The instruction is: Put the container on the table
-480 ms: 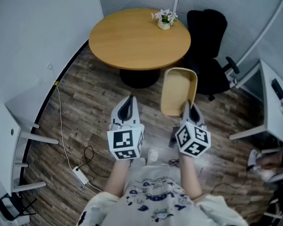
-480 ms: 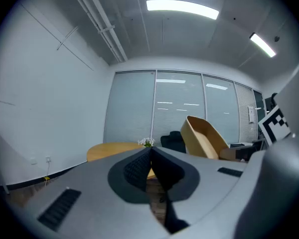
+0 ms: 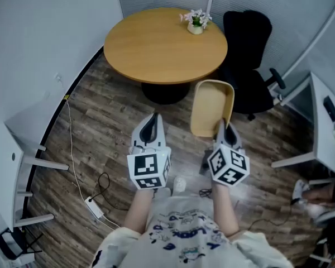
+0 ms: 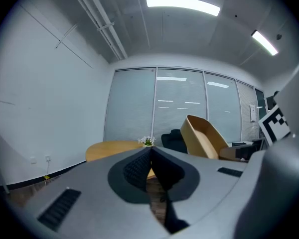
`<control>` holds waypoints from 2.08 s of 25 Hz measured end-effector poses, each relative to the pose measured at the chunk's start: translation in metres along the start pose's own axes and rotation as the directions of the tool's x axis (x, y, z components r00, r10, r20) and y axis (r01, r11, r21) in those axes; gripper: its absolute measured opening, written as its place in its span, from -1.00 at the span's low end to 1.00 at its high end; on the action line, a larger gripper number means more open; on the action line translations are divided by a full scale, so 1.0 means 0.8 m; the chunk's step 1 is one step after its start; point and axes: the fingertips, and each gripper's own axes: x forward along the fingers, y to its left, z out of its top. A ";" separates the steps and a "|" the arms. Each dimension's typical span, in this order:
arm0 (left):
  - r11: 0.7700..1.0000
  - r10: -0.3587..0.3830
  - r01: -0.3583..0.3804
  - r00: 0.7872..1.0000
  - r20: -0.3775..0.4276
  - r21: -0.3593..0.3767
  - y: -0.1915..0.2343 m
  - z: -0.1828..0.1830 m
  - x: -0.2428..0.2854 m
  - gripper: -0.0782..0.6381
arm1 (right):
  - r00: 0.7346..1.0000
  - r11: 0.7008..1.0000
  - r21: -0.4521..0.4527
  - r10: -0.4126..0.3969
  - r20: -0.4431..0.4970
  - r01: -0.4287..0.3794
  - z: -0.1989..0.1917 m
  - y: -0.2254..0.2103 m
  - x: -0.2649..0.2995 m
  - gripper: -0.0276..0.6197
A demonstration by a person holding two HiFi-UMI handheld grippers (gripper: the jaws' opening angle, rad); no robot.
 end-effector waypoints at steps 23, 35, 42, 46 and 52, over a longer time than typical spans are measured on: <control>0.999 0.049 -0.049 0.998 -0.029 -0.012 0.002 -0.009 0.104 -0.77 | 0.999 0.999 0.011 0.036 -0.035 -0.035 0.014 -0.029 0.117 -0.88; 0.999 0.025 -0.026 0.999 -0.036 -0.024 0.048 -0.001 0.217 -0.77 | 0.999 1.000 -0.001 0.005 -0.034 -0.005 0.032 -0.015 0.230 -0.88; 0.999 -0.015 0.013 0.999 -0.047 -0.031 0.080 0.021 0.303 -0.77 | 1.000 1.000 0.007 -0.025 -0.014 0.025 0.061 0.002 0.312 -0.88; 0.999 -0.040 0.039 0.998 -0.044 -0.023 0.098 0.031 0.352 -0.77 | 0.999 0.999 0.013 -0.044 -0.006 0.044 0.072 0.012 0.359 -0.88; 0.997 -0.078 0.077 0.996 -0.050 -0.014 0.123 0.042 0.416 -0.77 | 0.997 0.997 0.018 -0.071 -0.008 0.072 0.078 0.028 0.420 -0.88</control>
